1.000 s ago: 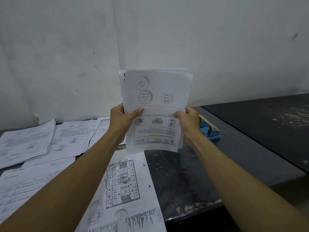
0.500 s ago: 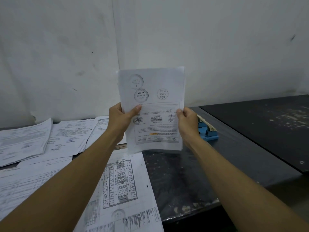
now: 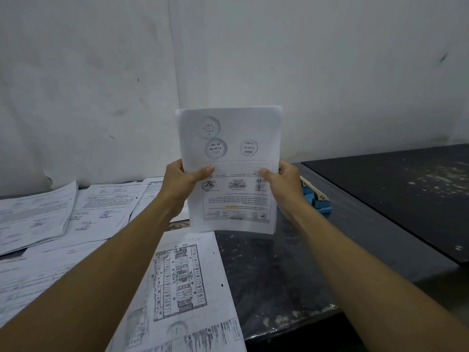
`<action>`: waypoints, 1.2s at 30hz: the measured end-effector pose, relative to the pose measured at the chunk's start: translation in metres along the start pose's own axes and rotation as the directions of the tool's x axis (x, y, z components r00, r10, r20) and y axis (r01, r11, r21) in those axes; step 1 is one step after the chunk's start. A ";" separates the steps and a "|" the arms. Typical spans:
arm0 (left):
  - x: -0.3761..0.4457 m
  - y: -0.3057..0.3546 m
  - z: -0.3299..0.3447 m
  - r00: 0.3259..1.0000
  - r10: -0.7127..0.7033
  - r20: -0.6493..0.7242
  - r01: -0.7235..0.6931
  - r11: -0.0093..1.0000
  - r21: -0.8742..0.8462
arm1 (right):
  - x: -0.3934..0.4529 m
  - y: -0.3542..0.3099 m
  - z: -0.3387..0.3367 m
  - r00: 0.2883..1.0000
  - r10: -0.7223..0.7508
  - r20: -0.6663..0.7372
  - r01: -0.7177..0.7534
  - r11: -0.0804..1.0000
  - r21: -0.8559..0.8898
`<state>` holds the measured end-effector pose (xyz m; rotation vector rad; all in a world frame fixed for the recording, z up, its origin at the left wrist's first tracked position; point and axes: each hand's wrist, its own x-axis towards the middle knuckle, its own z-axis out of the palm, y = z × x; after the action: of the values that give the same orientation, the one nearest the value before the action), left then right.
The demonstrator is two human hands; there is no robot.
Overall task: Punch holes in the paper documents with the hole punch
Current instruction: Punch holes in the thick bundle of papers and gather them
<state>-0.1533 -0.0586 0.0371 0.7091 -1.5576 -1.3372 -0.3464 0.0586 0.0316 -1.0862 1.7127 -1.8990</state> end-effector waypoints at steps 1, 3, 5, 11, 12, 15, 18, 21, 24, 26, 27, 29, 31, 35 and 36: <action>0.001 0.002 0.001 1.000 0.013 -0.005 -0.013 1.000 -0.003 | 0.001 -0.003 0.000 1.000 -0.007 0.002 0.007 1.000 0.003; 0.002 0.002 0.002 0.999 0.030 -0.016 -0.030 1.000 0.004 | 0.001 -0.005 -0.002 1.000 -0.011 -0.001 0.011 1.000 0.008; 0.000 -0.005 0.003 1.000 0.025 -0.016 -0.025 0.999 0.024 | -0.004 0.000 -0.003 1.000 0.002 0.000 -0.002 1.000 0.019; -0.004 -0.015 0.003 1.000 0.004 0.002 -0.004 0.998 0.055 | -0.010 0.013 -0.006 1.000 0.030 -0.005 -0.030 0.996 0.086; -0.003 -0.015 0.003 1.000 0.008 0.006 -0.008 0.998 0.059 | -0.008 0.011 -0.006 1.000 0.024 -0.010 -0.023 0.996 0.091; -0.003 -0.015 0.005 1.000 0.009 -0.003 -0.009 0.997 0.077 | -0.007 0.010 -0.003 1.000 0.013 -0.014 -0.012 0.999 0.041; -0.004 -0.011 0.006 1.000 0.021 0.000 -0.021 0.996 0.086 | -0.006 0.010 -0.005 1.000 0.003 -0.020 -0.003 1.000 0.002; 0.000 0.001 0.004 0.999 0.039 0.000 -0.039 0.998 0.058 | -0.004 0.004 -0.009 1.000 -0.015 -0.010 0.015 1.000 -0.008; 0.001 0.005 0.006 0.999 0.039 -0.003 -0.038 0.997 0.066 | -0.005 0.005 -0.010 1.000 0.004 0.000 -0.004 1.000 -0.017; -0.002 0.000 0.009 1.000 0.029 -0.012 -0.028 0.997 0.073 | -0.008 0.010 -0.011 1.000 0.023 0.003 -0.023 1.000 -0.021; -0.004 -0.002 0.010 0.999 0.030 -0.017 -0.029 0.997 0.077 | -0.009 0.012 -0.012 1.000 0.027 0.002 -0.027 0.999 -0.025; -0.005 -0.002 0.013 0.999 0.043 -0.023 -0.041 0.995 0.090 | -0.009 0.011 -0.015 1.000 0.029 -0.005 -0.029 0.999 -0.037; -0.002 0.003 0.015 0.998 0.057 -0.025 -0.054 0.993 0.106 | -0.006 0.004 -0.018 1.000 0.014 -0.010 -0.015 0.999 -0.041; 0.006 0.021 0.016 0.995 0.096 -0.014 -0.094 0.989 0.113 | 0.005 -0.013 -0.024 1.000 -0.009 0.000 0.009 1.000 -0.024; 0.007 0.024 0.016 0.994 0.109 -0.013 -0.106 0.987 0.121 | 0.007 -0.016 -0.025 1.000 -0.008 0.006 0.008 1.000 -0.023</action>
<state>-0.1675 -0.0518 0.0625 0.6994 -1.6471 -1.1617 -0.3661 0.0738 0.0498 -1.1071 1.7337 -1.8834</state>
